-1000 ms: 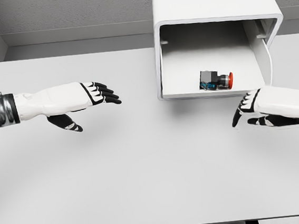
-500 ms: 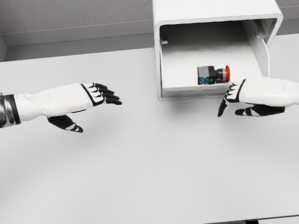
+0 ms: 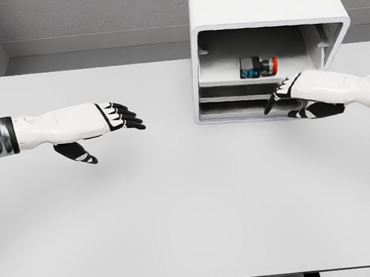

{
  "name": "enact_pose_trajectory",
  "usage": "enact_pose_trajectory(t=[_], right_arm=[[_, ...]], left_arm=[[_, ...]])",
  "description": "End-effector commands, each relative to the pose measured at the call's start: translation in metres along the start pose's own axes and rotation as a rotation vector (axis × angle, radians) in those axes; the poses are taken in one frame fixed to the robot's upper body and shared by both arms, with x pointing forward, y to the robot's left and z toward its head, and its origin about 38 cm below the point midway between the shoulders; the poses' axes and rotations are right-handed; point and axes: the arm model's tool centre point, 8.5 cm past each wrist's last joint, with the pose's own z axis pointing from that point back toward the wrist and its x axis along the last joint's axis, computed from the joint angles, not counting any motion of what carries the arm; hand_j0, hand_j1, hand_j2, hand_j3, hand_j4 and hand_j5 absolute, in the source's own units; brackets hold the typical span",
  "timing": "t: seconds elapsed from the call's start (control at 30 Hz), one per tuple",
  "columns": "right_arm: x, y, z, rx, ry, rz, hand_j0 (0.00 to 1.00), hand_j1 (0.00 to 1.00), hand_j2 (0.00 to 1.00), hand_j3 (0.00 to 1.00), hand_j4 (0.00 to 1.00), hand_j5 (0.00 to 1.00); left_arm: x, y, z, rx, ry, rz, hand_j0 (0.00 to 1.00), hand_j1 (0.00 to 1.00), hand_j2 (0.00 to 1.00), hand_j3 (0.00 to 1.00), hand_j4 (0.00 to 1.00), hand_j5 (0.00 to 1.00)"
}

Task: Slide open multi-storey tabletop storage cabinets and put open load switch and slide close multi-storey tabletop storage cabinets

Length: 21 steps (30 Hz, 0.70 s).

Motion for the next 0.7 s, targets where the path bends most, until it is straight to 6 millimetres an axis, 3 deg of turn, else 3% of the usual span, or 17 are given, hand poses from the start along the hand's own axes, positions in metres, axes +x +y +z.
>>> enact_pose_trajectory(t=[0.0, 0.2, 0.3, 0.33, 0.37, 0.4, 0.53, 0.67], right_arm=[[0.000, 0.006, -0.005, 0.012, -0.005, -0.014, 0.63, 0.63, 0.63, 0.63, 0.63, 0.63], [0.020, 0.006, -0.002, 0.031, -0.049, 0.023, 0.64, 0.64, 0.64, 0.64, 0.64, 0.64], [0.050, 0.018, 0.004, 0.077, -0.106, 0.059, 0.64, 0.64, 0.64, 0.64, 0.64, 0.64], [0.050, 0.025, 0.011, 0.095, -0.094, 0.048, 0.63, 0.63, 0.63, 0.63, 0.63, 0.63], [0.053, 0.038, 0.016, 0.124, -0.094, 0.030, 0.74, 0.74, 0.74, 0.74, 0.74, 0.74], [0.052, 0.042, 0.023, 0.126, -0.080, 0.021, 1.00, 1.00, 1.00, 1.00, 1.00, 1.00], [0.053, 0.054, 0.028, 0.136, -0.073, -0.006, 1.00, 1.00, 1.00, 1.00, 1.00, 1.00], [0.050, 0.051, 0.035, 0.136, -0.054, 0.002, 1.00, 1.00, 1.00, 1.00, 1.00, 1.00]], left_arm=[[0.000, 0.001, 0.001, 0.004, 0.001, 0.005, 1.00, 1.00, 1.00, 1.00, 1.00, 1.00], [0.000, 0.000, 0.001, 0.002, 0.002, 0.007, 1.00, 1.00, 1.00, 1.00, 1.00, 1.00], [-0.009, -0.023, 0.006, -0.063, 0.027, 0.051, 1.00, 1.00, 1.00, 1.00, 1.00, 1.00], [-0.008, -0.024, 0.005, -0.066, 0.024, 0.053, 1.00, 1.00, 1.00, 1.00, 1.00, 1.00], [-0.010, -0.024, 0.007, -0.066, 0.031, 0.054, 1.00, 1.00, 1.00, 1.00, 1.00, 1.00], [-0.010, -0.024, 0.007, -0.066, 0.031, 0.054, 1.00, 1.00, 1.00, 1.00, 1.00, 1.00], [-0.010, -0.024, 0.007, -0.066, 0.031, 0.054, 1.00, 1.00, 1.00, 1.00, 1.00, 1.00], [-0.010, -0.024, 0.007, -0.066, 0.031, 0.054, 1.00, 1.00, 1.00, 1.00, 1.00, 1.00]])
